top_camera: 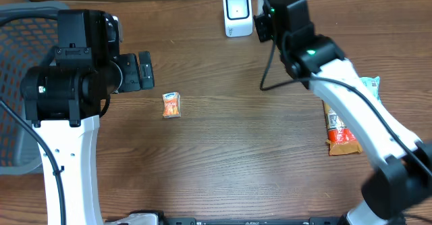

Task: Scan the item barcode
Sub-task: 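Lift the white tube upright and hold it at the scanner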

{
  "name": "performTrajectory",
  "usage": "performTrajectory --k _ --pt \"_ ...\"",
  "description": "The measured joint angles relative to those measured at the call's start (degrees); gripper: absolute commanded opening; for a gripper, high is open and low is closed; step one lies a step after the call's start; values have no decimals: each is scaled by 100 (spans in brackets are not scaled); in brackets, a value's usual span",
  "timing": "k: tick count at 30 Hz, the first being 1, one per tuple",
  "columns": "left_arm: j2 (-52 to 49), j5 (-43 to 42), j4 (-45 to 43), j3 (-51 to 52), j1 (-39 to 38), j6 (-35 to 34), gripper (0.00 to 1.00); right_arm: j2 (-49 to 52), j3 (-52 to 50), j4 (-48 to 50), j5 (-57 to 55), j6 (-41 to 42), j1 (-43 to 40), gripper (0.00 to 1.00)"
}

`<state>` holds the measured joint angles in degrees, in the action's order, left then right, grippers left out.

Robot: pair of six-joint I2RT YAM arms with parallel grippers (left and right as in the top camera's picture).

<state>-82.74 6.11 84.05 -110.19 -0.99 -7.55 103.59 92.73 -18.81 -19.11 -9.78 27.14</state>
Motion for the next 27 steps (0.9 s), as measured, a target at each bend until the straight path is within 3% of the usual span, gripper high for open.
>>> performTrajectory --k 6,10,17,27 --pt "-11 7 -4 0 0 0 100 1499 -22 3154 -1329 -2686 50 4" --pt "-15 15 -4 0 0 0 100 2297 -22 4393 -1694 -4297 144 4" --pt "-15 15 -4 0 0 0 100 3309 -22 5204 -1843 -5993 243 4" --pt "-15 15 -4 0 0 0 100 3652 -22 5287 -2020 -6535 236 4"
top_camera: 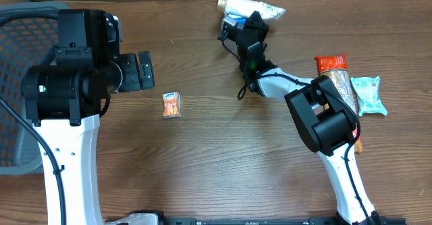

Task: Scan the item barcode
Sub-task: 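Lift the white tube upright and hold it at the scanner, then carry the white tube right and set it beside the spaghetti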

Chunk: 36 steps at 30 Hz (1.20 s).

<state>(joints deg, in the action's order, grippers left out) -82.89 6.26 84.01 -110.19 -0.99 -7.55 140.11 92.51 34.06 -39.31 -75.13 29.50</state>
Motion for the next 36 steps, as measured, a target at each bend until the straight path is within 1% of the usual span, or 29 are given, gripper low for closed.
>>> performTrajectory --k 8,12,14,18,20,22,25,28,31,33,36 --pt "0 0 0 0 0 0 100 0 0 61 -68 -52 2 4" --pt "0 0 0 0 0 0 100 0 0 553 -278 -72 2 4" --pt "0 0 2 0 0 0 100 -31 0 640 -404 -70 17 3" --pt "0 0 0 0 0 0 100 -138 0 496 -678 -68 59 4" --pt "0 0 2 0 0 0 100 -310 -2 96 -833 13 107 4" --pt "0 0 2 0 0 0 100 -612 -7 -605 -977 232 184 4" --pt "0 0 2 0 0 0 100 -1244 -4 -2151 -1058 782 341 4" --pt "0 2 0 0 0 0 100 -1958 9 -3790 -848 1711 535 4" --pt "0 2 2 0 0 0 100 -2649 15 -5294 -291 2874 682 4" --pt "0 2 2 0 0 0 100 -3073 15 -6216 302 3709 702 4" --pt "0 2 2 0 0 0 100 -3648 24 -7573 1506 4970 564 4"
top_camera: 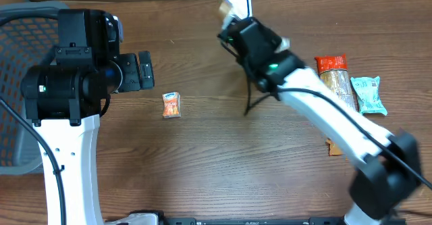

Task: Scan the item barcode
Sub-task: 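Carry the white tube right and set it beside the spaghetti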

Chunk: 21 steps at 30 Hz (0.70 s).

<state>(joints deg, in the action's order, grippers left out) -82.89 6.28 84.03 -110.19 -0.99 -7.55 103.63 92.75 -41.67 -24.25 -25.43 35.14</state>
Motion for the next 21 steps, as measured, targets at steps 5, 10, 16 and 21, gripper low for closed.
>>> performTrajectory --k 5,10,16,21 --pt "0 0 0 0 0 0 100 -334 20 -1904 1950 1182 -629 4" --pt "0 -2 0 0 0 0 100 -116 -452 -2535 2719 1537 -1290 4" --pt "0 0 -2 0 0 0 100 179 -1563 -2028 2994 1711 -1989 4" --pt "0 -2 0 0 0 0 100 210 -2050 -1943 3036 1832 -2614 35"
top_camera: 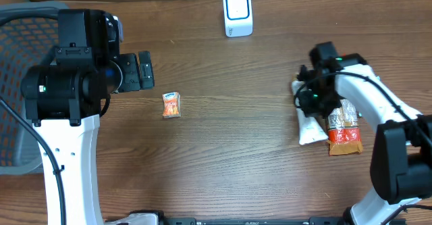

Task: Scan the item barcode
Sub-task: 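Carry the white tube right and set it beside the spaghetti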

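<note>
The white scanner with a blue-rimmed window stands at the back of the table, uncovered. My right gripper is low at the right, over the upper end of a white packet that lies along the table. It appears shut on that packet. A long orange packet lies right beside it. A small orange snack packet lies left of centre. My left gripper hovers up and to the left of that snack, open and holding nothing.
A grey mesh basket fills the far left edge. The right arm reaches over the right side of the table and hides what lies under it. A brown wall runs along the back edge.
My right gripper has moved with the white packet from in front of the scanner to the right side of the table, beside the orange packet. The scanner is uncovered. The left arm is unchanged.
First my right gripper was beside the scanner's right side. Then it held a pale packet across the scanner's top, then right in front of its window. Now the packet is down at the right by the orange packet. The left arm and small snack never moved.
</note>
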{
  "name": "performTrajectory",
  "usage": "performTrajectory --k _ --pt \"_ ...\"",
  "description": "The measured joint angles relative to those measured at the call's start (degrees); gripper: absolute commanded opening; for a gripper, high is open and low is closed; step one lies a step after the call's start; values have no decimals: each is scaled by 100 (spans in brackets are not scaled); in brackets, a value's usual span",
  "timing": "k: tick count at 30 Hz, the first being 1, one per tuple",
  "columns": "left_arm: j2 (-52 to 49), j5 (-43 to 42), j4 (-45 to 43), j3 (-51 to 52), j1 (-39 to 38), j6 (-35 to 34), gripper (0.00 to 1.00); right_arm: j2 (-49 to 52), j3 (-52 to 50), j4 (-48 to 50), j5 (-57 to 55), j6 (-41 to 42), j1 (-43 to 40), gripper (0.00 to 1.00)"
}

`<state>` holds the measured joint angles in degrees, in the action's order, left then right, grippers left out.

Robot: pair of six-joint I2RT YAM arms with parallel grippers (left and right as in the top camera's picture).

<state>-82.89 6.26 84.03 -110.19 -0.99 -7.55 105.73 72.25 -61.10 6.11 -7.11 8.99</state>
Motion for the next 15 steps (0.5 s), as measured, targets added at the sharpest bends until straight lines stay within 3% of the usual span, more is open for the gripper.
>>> performTrajectory --k 2,4,7,15 --pt "0 0 0 0 0 0 100 0 -4 -39 7 -2 -175 65" --pt "0 0 0 0 0 0 100 0 -4 -127 31 -22 -256 74" --pt "0 0 0 0 0 0 100 0 24 -334 160 4 -256 100" --pt "0 2 0 0 0 0 100 0 914 -649 918 717 -236 100"
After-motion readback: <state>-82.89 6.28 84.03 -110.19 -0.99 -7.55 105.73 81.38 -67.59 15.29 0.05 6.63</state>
